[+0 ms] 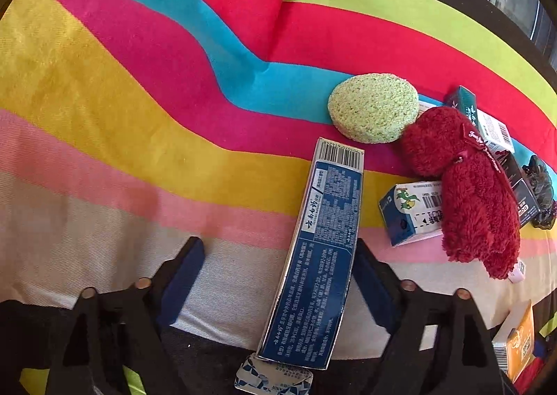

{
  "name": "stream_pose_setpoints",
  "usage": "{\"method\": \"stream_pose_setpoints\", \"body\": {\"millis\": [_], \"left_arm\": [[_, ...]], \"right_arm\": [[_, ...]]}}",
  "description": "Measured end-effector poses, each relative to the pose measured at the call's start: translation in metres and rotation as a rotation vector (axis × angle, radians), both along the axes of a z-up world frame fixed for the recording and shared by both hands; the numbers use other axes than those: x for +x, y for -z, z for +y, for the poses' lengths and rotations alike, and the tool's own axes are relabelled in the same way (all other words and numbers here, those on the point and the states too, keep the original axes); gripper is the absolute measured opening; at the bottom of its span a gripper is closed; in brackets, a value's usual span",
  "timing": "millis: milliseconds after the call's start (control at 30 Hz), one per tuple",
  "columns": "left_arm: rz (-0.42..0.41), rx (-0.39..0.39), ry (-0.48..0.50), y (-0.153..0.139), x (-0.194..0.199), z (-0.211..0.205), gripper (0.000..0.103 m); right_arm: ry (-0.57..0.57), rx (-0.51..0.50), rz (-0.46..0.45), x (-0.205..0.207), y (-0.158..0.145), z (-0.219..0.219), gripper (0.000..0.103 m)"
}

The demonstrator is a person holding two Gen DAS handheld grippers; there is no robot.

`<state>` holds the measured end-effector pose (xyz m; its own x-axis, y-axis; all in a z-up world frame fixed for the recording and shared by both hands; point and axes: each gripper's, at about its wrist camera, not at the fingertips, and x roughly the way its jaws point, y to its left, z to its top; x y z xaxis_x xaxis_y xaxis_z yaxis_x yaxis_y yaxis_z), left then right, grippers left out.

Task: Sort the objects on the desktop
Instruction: 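Grasp the blue toothpaste box with the left tool while the right tool grasps the orange box, then carry the blue box and orange box with both tools toward the bin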

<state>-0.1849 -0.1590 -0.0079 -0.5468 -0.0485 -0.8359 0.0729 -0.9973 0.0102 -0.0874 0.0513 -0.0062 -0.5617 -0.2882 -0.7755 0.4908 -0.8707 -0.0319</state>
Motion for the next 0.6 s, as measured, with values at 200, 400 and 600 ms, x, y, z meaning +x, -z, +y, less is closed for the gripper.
{"method": "stream_pose_setpoints", "body": {"millis": [200, 400, 600], "left_arm": [[0.026, -0.05, 0.058, -0.007, 0.049, 0.026, 0.033], [0.095, -0.052, 0.094, -0.022, 0.116, 0.041, 0.033], [0.151, -0.033, 0.113, -0.026, 0.158, 0.054, 0.033]], "right_arm": [[0.029, 0.007, 0.004, -0.005, 0.001, 0.003, 0.055], [0.057, -0.004, -0.003, 0.003, 0.001, 0.009, 0.055], [0.027, -0.04, -0.029, 0.038, -0.001, 0.011, 0.055]]}}
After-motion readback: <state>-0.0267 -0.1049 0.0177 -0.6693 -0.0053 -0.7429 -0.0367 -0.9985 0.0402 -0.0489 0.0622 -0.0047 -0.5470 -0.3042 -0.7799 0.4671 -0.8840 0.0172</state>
